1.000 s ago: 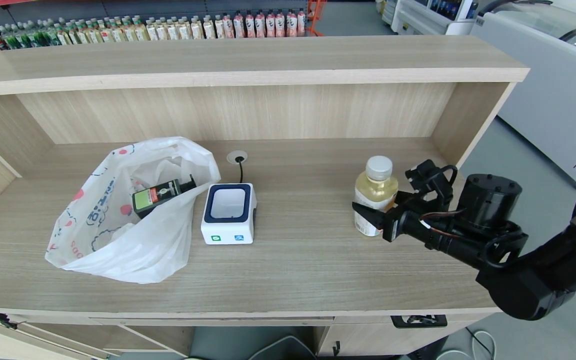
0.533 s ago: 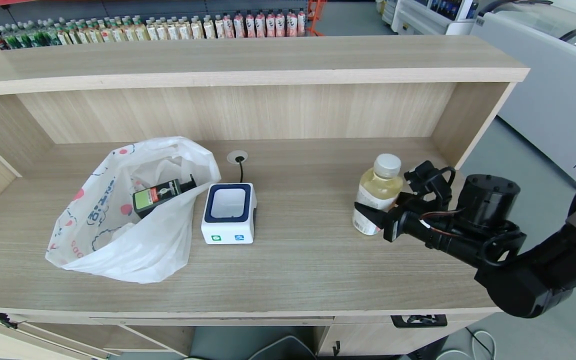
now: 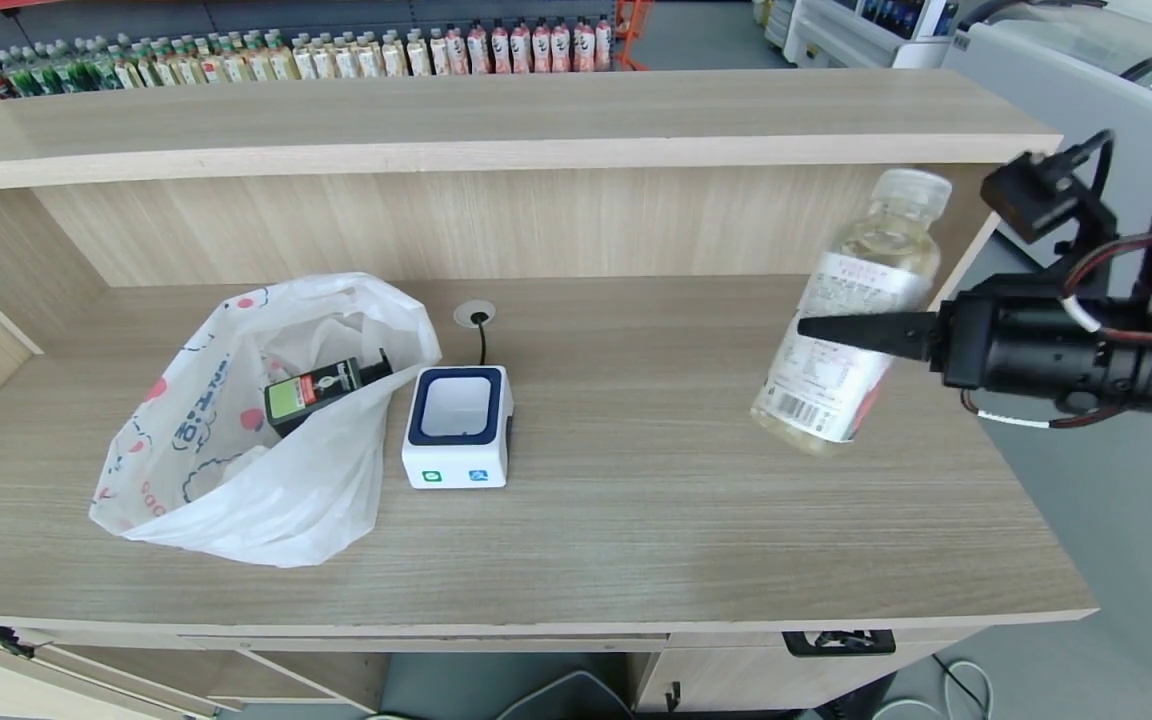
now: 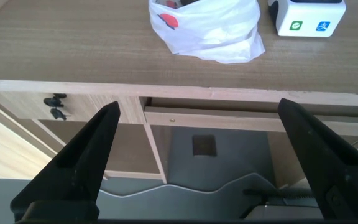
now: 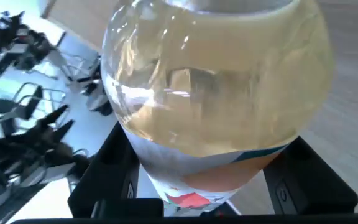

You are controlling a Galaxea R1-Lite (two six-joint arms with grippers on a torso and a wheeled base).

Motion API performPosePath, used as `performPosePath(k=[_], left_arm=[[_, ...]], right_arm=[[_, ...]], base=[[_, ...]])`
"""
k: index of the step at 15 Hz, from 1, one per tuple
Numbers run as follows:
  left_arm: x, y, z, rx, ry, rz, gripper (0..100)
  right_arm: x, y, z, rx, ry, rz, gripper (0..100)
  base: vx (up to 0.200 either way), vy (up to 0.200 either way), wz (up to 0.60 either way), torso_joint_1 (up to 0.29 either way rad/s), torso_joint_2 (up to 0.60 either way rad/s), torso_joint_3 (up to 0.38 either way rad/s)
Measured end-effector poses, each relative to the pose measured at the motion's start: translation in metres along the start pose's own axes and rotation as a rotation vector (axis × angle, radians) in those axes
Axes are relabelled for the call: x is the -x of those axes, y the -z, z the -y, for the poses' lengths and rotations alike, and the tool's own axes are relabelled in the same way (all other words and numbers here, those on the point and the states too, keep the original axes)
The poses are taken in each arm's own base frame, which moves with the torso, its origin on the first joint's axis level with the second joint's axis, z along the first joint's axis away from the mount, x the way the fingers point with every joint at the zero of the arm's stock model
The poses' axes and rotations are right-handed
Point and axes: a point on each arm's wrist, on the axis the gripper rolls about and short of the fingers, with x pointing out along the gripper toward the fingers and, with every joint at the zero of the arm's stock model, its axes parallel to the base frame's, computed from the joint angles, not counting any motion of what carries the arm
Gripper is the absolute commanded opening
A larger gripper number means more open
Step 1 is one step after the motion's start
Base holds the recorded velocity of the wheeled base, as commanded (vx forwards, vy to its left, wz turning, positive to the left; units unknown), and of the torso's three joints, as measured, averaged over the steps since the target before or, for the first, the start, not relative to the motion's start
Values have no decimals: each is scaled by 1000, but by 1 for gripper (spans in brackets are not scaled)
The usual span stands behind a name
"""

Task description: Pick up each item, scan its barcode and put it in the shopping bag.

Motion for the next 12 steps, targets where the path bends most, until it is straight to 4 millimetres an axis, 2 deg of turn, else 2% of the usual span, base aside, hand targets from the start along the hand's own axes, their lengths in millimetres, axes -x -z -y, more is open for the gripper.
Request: performPosePath(k=[1,2,4,7,12], left_arm=[[0,0,0,0,0,0,100],[0,0,0,0,0,0,100],[0,0,0,0,-1,0,100],[0,0,0,0,0,0,100],[0,0,0,0,0,0,100]], right_arm=[[22,-21,-28,-31,-169,-11,0],[42,-34,-50,-14,-282,-6,0],[69,-35,-76,2,-439,-37,0],[87,-26,-97,32,-580,-73,0],[93,-19,-110,26,-636,-100,0]], base=[[0,0,0,0,0,0],[0,0,0,0,0,0],[0,0,0,0,0,0],[0,0,0,0,0,0],[0,0,0,0,0,0]])
